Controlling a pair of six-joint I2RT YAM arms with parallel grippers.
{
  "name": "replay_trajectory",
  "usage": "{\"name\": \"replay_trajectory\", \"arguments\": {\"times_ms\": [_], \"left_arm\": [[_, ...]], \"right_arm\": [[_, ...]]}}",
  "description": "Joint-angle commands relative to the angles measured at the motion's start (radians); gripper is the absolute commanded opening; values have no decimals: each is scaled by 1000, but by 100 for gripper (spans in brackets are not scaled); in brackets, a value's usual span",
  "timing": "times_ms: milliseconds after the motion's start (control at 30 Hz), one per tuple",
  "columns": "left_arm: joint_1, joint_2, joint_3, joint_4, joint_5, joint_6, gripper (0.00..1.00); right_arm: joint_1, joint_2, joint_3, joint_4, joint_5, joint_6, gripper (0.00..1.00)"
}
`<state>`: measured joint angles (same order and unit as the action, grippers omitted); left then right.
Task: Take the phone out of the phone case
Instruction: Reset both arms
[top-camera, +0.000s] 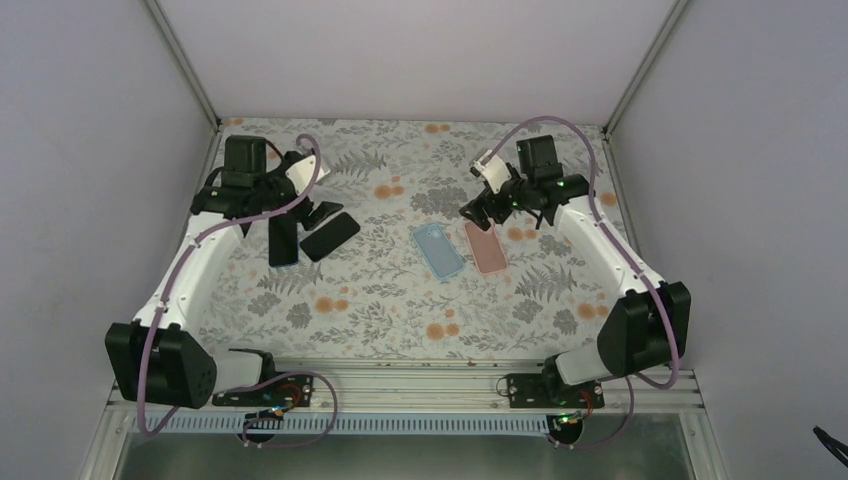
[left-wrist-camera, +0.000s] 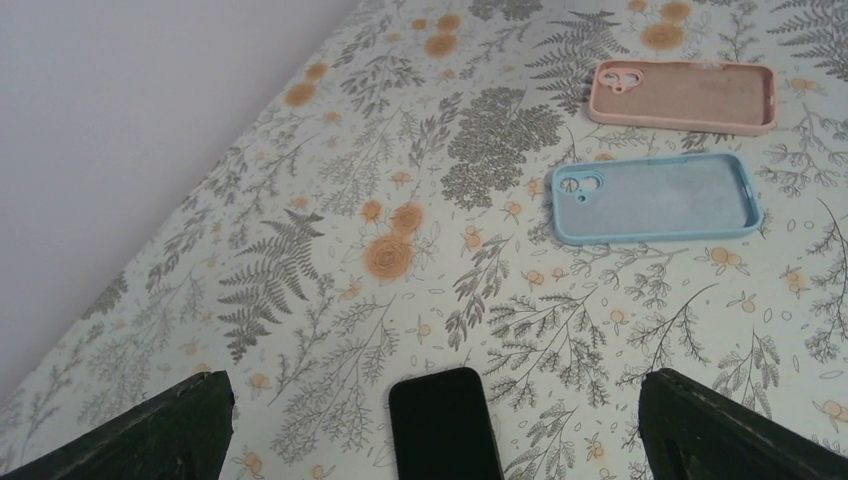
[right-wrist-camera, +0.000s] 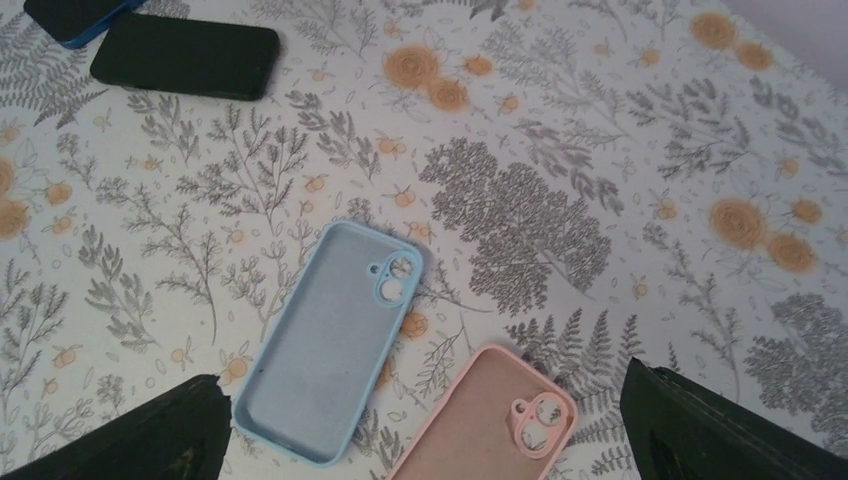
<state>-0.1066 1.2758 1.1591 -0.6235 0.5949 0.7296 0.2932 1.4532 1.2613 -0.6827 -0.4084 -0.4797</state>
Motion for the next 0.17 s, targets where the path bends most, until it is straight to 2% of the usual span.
{"name": "replay_trajectory", "arguments": {"times_ms": [0, 133], "left_arm": [[6, -52, -2, 29, -12, -60, 100], [8, -65, 1, 43, -18, -86, 100]], "right_arm": [[-14, -18, -13, 74, -28, -5, 100], [-14, -33, -41, 116, -30, 25, 100]]}}
